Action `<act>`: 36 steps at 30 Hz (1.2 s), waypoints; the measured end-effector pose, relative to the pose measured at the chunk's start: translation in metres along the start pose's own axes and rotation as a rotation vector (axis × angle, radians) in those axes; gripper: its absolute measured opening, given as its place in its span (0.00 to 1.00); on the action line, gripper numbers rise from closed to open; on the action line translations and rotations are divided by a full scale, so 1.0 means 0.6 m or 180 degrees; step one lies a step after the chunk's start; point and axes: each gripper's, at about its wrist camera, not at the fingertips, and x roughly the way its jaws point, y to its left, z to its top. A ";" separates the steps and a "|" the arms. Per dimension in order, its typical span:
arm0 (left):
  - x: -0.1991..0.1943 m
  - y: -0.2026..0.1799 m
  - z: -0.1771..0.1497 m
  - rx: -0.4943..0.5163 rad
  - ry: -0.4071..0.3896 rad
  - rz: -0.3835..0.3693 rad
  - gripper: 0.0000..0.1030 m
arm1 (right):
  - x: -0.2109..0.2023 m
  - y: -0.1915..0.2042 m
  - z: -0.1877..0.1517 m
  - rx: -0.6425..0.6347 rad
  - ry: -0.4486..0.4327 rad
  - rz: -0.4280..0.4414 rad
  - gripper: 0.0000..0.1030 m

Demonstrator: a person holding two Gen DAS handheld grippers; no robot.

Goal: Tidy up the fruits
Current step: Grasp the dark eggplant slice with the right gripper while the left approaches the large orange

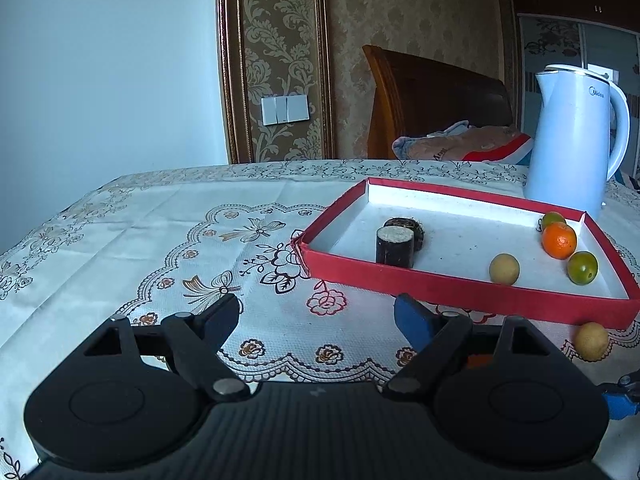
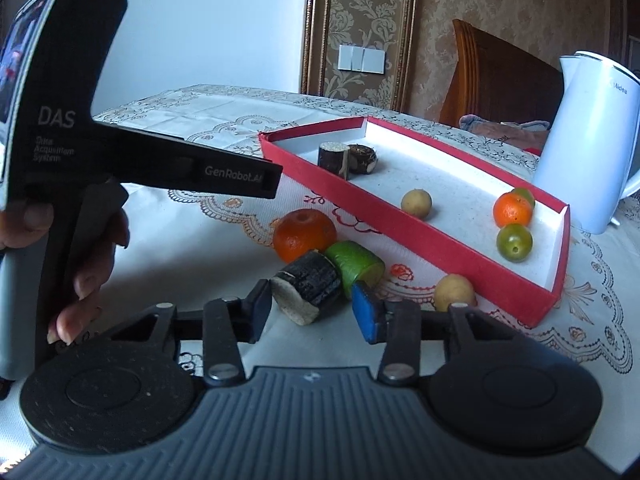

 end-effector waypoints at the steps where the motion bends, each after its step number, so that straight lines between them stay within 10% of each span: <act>1: -0.001 0.000 0.000 -0.0004 -0.0004 -0.0017 0.82 | 0.003 0.003 0.001 -0.0024 0.0015 -0.0008 0.40; 36: 0.001 -0.057 -0.015 0.0443 0.0136 -0.0678 0.91 | -0.036 -0.080 -0.047 0.0504 0.0117 -0.0355 0.35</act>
